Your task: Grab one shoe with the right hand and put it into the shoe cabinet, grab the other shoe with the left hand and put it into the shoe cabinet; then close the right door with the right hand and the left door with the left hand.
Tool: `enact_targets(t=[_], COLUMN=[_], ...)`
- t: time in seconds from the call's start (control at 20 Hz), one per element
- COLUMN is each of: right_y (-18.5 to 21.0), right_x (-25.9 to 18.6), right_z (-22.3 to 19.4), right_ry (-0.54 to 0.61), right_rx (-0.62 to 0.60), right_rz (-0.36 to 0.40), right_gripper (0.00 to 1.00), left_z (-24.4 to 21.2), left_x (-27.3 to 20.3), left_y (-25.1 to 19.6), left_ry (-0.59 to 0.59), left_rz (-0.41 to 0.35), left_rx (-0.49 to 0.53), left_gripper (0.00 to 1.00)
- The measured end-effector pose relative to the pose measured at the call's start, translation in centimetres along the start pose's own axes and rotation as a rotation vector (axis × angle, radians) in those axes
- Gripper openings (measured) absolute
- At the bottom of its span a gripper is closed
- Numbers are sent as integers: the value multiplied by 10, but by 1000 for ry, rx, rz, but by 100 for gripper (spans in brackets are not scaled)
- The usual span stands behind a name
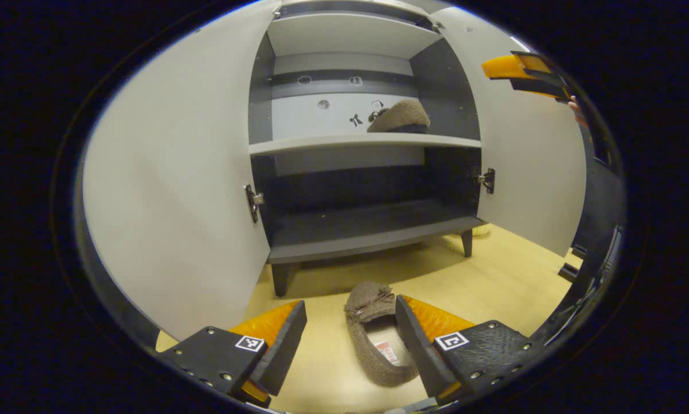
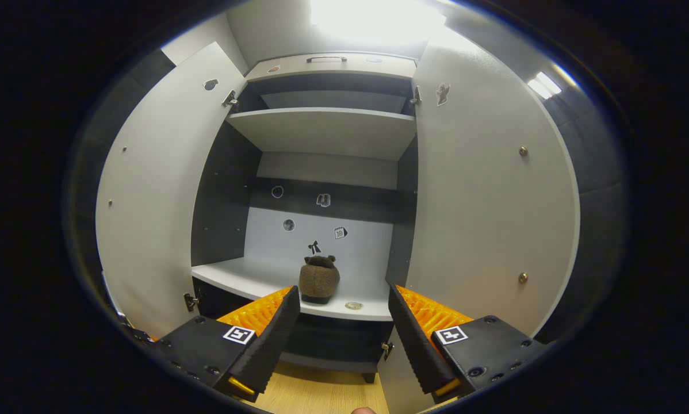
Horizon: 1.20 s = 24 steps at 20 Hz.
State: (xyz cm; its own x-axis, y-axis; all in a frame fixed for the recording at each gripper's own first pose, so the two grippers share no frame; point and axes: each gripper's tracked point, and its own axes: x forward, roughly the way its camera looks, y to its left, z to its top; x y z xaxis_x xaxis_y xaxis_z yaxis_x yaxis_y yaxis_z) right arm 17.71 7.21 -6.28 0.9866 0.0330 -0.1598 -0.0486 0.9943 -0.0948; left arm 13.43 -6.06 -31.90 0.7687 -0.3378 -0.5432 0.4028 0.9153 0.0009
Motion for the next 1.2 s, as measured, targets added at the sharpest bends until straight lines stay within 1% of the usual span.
enact_targets(t=[0.2, 0.55, 0.75, 0.8, 0.85, 0.9, 0.95, 1.0, 1.05, 1.1, 1.15, 1.2], right_y=[-9, -18, -22, -24, -26, -28, -30, -32, -34, -35, -36, -38], right_x=[-11, -25, -33, -35, -36, -37, -39, -40, -42, -44, -46, -48], right_z=[-18, -31, -38, -40, -40, -40, -39, -39, -38, -39, -39, -40], right_ry=[38, 84, 124, 130, 134, 135, 136, 136, 136, 138, 142, 144], right_rx=[-26, -32, -42, -39, -35, -34, -36, -39, -41, -41, -40, -37], right_rz=[-24, -61, -77, -81, -85, -91, -96, -101, -104, -105, -106, -107], right_gripper=[98, 98, 98, 98, 98, 98, 98, 97, 97, 96, 97, 98], left_z=[-30, -76, -87, -91, -93, -97, -99, -102, -103, -103, -102, -104], left_x=[21, 52, 63, 65, 67, 70, 71, 73, 73, 74, 75, 77], left_y=[1, 15, 18, 18, 17, 14, 10, 4, -1, -7, -13, -13], left_ry=[87, 214, 252, 269, 277, 287, 295, 304, 314, 317, 325, 328], left_rz=[-10, 18, 18, 19, 13, 7, -2, -20, -35, -53, -69, -50], left_rx=[-21, 4, -33, -39, -47, -54, -57, -59, -62, -62, -62, -53], left_gripper=[91, 91, 91, 99, 99, 96, 81, 70, 75, 69, 55, 40])
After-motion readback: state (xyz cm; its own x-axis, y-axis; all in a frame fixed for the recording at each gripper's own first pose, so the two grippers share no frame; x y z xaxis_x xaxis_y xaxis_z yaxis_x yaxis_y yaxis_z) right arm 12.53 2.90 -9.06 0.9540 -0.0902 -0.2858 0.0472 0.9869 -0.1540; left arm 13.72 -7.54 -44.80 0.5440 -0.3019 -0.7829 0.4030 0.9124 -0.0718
